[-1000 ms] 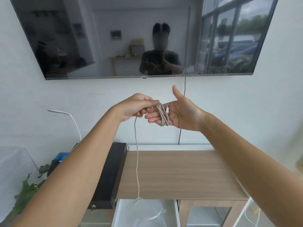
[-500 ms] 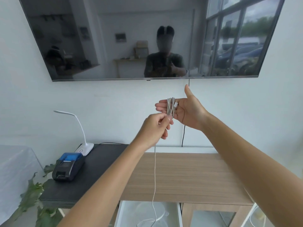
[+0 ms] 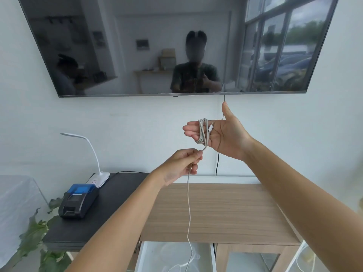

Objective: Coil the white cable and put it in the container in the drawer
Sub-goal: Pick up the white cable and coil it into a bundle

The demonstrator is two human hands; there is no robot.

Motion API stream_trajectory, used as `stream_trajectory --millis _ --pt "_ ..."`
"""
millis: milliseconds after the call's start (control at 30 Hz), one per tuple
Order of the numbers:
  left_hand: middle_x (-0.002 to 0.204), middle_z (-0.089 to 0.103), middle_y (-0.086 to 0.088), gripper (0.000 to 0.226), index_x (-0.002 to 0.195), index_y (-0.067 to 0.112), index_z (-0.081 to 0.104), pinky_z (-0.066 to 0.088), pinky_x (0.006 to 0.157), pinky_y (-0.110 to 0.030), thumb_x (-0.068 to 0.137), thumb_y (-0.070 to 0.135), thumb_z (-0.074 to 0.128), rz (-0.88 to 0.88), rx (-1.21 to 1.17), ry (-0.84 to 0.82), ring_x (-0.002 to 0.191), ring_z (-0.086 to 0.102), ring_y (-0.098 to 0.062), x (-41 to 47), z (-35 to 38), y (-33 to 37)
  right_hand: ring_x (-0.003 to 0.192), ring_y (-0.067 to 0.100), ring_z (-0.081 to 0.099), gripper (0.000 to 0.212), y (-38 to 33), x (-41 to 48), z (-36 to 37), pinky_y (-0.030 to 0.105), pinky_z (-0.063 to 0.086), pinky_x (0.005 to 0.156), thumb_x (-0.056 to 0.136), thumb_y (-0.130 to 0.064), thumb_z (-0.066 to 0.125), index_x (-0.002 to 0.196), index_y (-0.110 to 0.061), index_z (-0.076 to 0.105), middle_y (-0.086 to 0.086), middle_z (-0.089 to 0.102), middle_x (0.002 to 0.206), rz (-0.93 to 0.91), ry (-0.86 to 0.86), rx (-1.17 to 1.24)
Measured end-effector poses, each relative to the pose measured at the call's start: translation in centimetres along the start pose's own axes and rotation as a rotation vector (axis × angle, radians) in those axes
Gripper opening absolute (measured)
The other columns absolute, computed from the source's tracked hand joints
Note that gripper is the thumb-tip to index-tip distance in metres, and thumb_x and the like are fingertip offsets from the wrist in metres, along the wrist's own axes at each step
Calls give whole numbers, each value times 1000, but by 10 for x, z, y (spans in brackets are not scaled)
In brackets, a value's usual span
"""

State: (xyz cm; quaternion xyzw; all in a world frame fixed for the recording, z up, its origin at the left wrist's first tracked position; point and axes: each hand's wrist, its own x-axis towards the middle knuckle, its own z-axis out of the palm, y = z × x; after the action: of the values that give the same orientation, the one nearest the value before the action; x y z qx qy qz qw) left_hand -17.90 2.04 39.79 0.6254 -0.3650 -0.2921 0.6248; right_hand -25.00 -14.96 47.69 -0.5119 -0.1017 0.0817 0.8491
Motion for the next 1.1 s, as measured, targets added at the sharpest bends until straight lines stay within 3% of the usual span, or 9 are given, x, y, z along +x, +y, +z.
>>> stream_trajectory --millis 133,233,267,433,533,667,800,1000,1100 --pt "74 52 6 15 87 24 68 48 68 -25 98 16 60 -26 165 -2 64 50 -9 7 -21 26 121 37 65 110 -2 -8 5 38 53 101 91 -80 17 132 13 58 32 60 136 116 -69 -107" --pt "60 56 15 40 73 29 69 50 77 -37 97 7 46 -38 402 -78 60 52 -6 10 -33 59 122 36 64 112 2 -9 11 35 54 98 91 -81 14 133 14 56 33 60 136 209 -110 -226" --pt "56 55 14 39 68 26 67 50 79 -42 98 10 48 -38 481 -68 59 52 -7 11 -35 69 122 36 64 112 4 -9 12 34 55 98 91 -81 13 132 13 58 32 61 135 231 -107 -276" --pt "54 49 9 39 73 17 67 43 58 -24 95 48 59 20 711 162 47 45 -3 11 -33 113 122 37 66 110 10 -4 11 35 56 95 91 -81 13 129 11 60 29 67 128 251 18 -404" --pt "62 50 9 35 79 16 69 44 54 -24 100 38 52 79 676 168 49 48 -5 5 -19 116 113 33 71 110 9 2 6 33 56 89 93 -78 6 123 10 64 25 72 121 131 151 -410" --pt "69 54 6 32 81 14 66 49 53 -24 104 21 44 139 569 132 55 55 -8 -6 2 90 81 25 70 106 5 5 2 33 48 78 95 -75 2 101 3 74 16 74 87 -8 184 -302" --pt "69 53 2 30 84 9 64 50 56 -23 105 15 44 190 376 167 52 55 -9 -12 12 49 118 34 68 106 2 10 1 38 51 98 95 -76 8 134 12 52 27 68 128 -119 181 -94" --pt "72 53 2 30 90 10 66 50 63 -25 106 25 45 185 86 161 60 53 -12 -12 20 10 126 38 62 107 6 11 6 40 47 108 94 -78 14 134 13 52 31 63 134 -99 93 -10" --pt "73 50 2 31 89 15 67 48 66 -25 104 33 48 110 -15 64 64 51 -13 -10 16 1 125 38 63 107 5 8 5 39 53 104 94 -78 15 134 14 51 31 62 134 -99 79 10"
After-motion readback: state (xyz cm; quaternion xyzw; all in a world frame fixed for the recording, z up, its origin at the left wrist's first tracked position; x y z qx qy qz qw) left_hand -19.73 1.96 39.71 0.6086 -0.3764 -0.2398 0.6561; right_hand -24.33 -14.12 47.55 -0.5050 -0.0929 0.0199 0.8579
